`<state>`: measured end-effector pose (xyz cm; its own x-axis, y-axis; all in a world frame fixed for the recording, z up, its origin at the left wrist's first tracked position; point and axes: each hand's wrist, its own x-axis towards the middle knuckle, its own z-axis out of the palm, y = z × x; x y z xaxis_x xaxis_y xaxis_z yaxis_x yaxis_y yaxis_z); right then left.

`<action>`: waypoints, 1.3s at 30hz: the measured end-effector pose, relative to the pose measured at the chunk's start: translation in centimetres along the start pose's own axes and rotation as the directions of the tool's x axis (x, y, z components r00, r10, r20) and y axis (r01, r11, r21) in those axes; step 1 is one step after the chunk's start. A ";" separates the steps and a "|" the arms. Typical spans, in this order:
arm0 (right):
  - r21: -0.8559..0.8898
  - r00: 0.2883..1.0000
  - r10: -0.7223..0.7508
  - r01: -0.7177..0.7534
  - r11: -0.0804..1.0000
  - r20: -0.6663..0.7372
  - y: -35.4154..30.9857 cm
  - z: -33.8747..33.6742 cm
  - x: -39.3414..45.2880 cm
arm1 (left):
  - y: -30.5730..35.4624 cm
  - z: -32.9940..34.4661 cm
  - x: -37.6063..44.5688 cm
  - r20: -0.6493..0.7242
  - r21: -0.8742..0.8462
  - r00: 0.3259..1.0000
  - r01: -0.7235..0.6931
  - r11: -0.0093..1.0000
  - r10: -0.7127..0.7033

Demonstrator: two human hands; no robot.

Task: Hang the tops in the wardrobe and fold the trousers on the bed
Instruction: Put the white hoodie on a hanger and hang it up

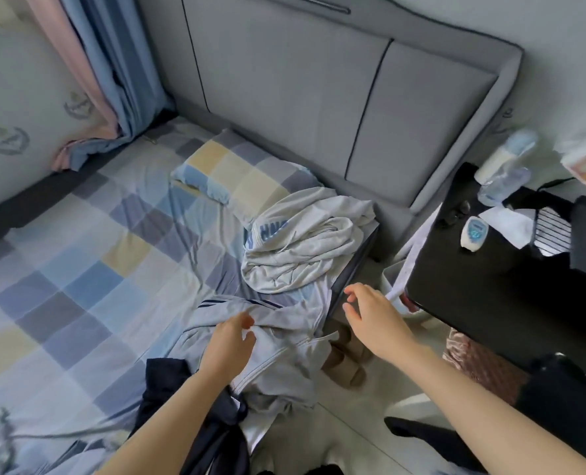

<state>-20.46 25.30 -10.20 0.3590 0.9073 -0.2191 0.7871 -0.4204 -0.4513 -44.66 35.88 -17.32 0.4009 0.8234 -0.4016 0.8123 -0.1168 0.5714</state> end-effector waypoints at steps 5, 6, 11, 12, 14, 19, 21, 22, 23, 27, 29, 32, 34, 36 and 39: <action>0.005 0.994 0.034 -0.035 0.999 0.100 4.2 2.9 11.9 | -0.4 2.7 10.4 0.123 0.082 0.984 0.115 0.990 -0.125; 0.002 0.992 0.042 -0.043 0.999 0.116 5.1 3.5 14.1 | -0.3 3.5 12.3 0.143 0.100 0.980 0.126 0.987 -0.139; -0.005 0.972 0.116 -0.117 0.993 0.203 11.8 9.9 27.5 | -0.7 10.5 24.6 0.200 0.202 0.954 0.184 0.962 -0.224; -0.026 0.967 0.134 -0.131 0.991 0.216 13.1 11.4 30.2 | -1.0 12.1 27.0 0.204 0.221 0.951 0.188 0.957 -0.234; -0.103 0.955 0.196 -0.177 0.979 0.224 15.3 14.2 34.6 | -1.4 15.0 30.5 0.201 0.283 0.954 0.160 0.946 -0.222; -0.309 0.942 0.193 -0.103 0.945 0.275 18.6 21.0 44.5 | -3.0 20.9 39.1 0.199 0.369 0.966 0.084 0.926 -0.166; -0.329 0.943 0.165 -0.064 0.942 0.288 19.6 23.6 47.3 | -3.6 21.8 42.6 0.169 0.327 0.967 0.129 0.936 -0.192; -0.331 0.940 0.156 -0.050 0.942 0.303 20.1 24.6 48.3 | -3.6 22.1 44.1 0.154 0.332 0.969 0.133 0.934 -0.193; -0.330 0.932 0.160 -0.046 0.943 0.326 21.0 26.2 49.3 | -3.9 22.7 45.7 0.142 0.345 0.972 0.131 0.929 -0.190; -0.361 0.915 0.196 -0.060 0.931 0.352 23.1 29.1 50.8 | -3.9 25.3 50.7 0.166 0.328 0.979 0.061 0.943 -0.121; -0.412 0.911 0.204 -0.041 0.910 0.359 23.5 30.3 50.5 | -4.7 26.8 51.6 0.156 0.353 0.982 0.046 0.935 -0.107; -0.410 0.932 0.186 -0.045 0.911 0.310 24.1 31.5 48.7 | -5.5 28.1 51.2 0.060 0.349 0.996 0.038 0.936 -0.063; -0.358 0.956 0.166 -0.070 0.931 0.243 24.5 31.8 46.8 | -5.1 28.2 49.2 0.052 0.300 0.997 0.041 0.953 -0.059; -0.251 0.968 0.185 -0.138 0.958 0.172 24.3 32.0 44.1 | -4.2 27.7 46.7 0.025 0.261 0.999 0.024 0.965 -0.031; 0.100 0.964 0.248 -0.257 0.961 0.099 22.0 31.3 40.0 | -2.2 25.6 43.1 -0.105 0.123 0.994 -0.010 0.992 0.023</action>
<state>-4.50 52.02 -55.91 0.4913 0.7693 -0.4085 0.6143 -0.6385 -0.4636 -18.35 57.41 -54.19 0.3724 0.8743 -0.3112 0.8544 -0.1921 0.4828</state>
